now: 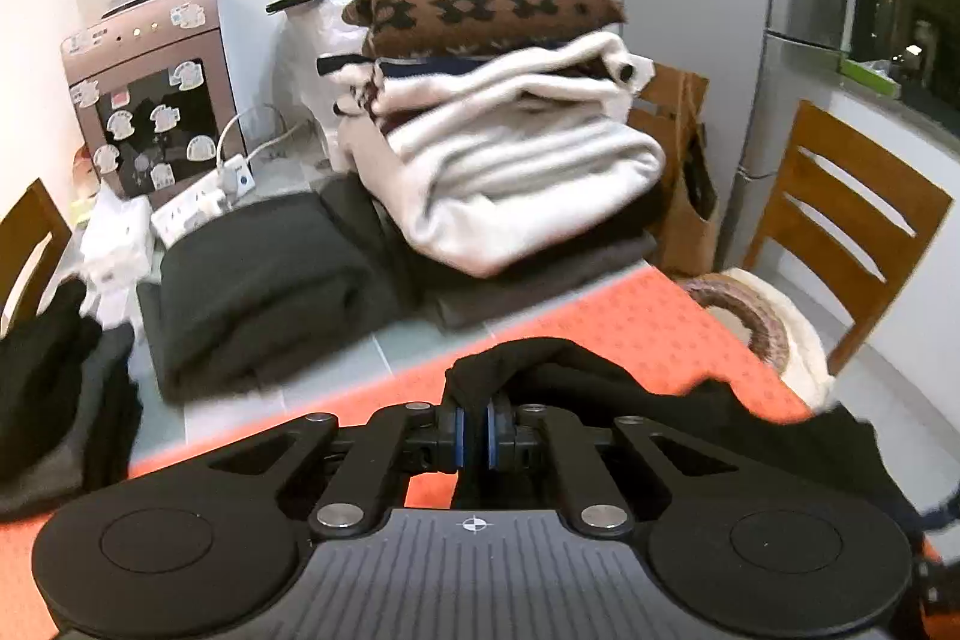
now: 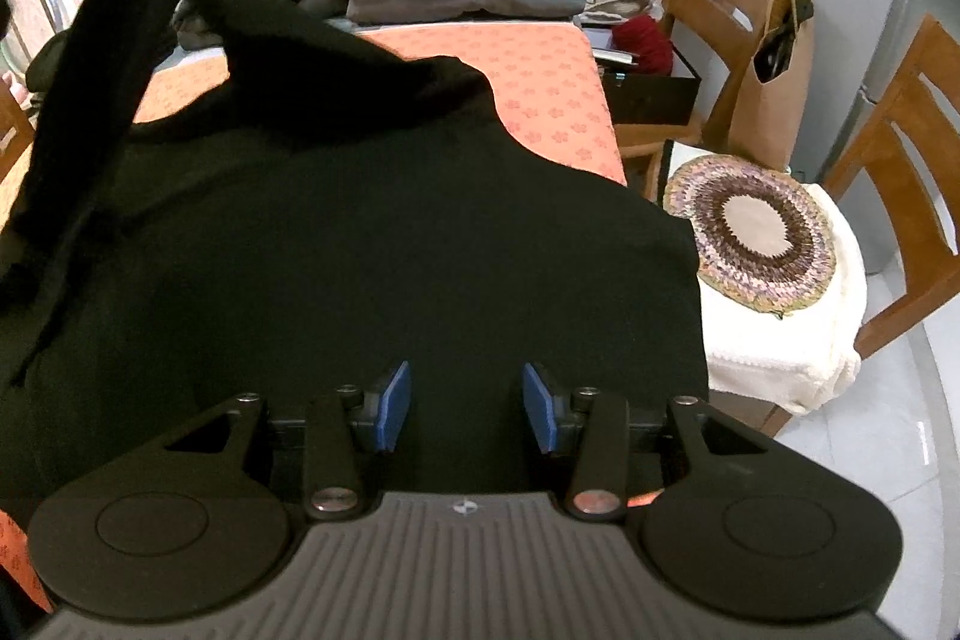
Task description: Fold clothes
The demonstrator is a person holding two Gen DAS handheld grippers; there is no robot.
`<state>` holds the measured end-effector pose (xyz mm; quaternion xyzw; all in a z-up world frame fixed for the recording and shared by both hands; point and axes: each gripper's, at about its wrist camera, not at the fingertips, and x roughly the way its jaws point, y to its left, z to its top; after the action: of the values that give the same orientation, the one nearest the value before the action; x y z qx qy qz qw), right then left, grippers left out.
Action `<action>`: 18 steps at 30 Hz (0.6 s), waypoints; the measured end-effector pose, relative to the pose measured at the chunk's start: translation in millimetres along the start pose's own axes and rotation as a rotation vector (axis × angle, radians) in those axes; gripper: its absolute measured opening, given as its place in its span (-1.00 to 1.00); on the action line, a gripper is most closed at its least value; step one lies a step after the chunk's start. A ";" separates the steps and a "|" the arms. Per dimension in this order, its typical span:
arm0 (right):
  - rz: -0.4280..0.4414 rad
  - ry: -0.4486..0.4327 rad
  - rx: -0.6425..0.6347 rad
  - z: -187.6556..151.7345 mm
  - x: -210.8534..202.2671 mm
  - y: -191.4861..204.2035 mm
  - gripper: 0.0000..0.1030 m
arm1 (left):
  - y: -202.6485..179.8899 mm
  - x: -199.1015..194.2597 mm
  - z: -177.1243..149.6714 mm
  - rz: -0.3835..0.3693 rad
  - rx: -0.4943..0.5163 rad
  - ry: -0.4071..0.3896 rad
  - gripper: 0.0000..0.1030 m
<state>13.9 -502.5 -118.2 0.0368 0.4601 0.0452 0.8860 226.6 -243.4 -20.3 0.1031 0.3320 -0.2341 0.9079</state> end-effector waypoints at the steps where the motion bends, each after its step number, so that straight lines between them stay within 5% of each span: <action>1: 0.003 0.001 0.004 2.1 2.6 -1.2 -0.08 | 3.3 8.7 9.4 0.000 0.000 0.005 -0.82; 13: 0.004 0.035 0.060 11.6 26.0 -10.8 -0.08 | 40.2 134.3 41.4 0.010 -0.160 0.132 -0.78; 15: 0.002 0.040 0.065 11.2 27.9 -10.2 -0.07 | 43.5 147.3 39.2 0.004 -0.177 0.152 -0.67; 18: -0.001 0.044 0.059 14.1 29.2 -8.2 -0.06 | 46.9 149.5 36.2 -0.031 -0.164 0.150 0.08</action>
<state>42.5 -507.7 -134.7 0.0617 0.4804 0.0320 0.8743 370.0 -268.3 -88.8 0.0403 0.4185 -0.2118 0.8823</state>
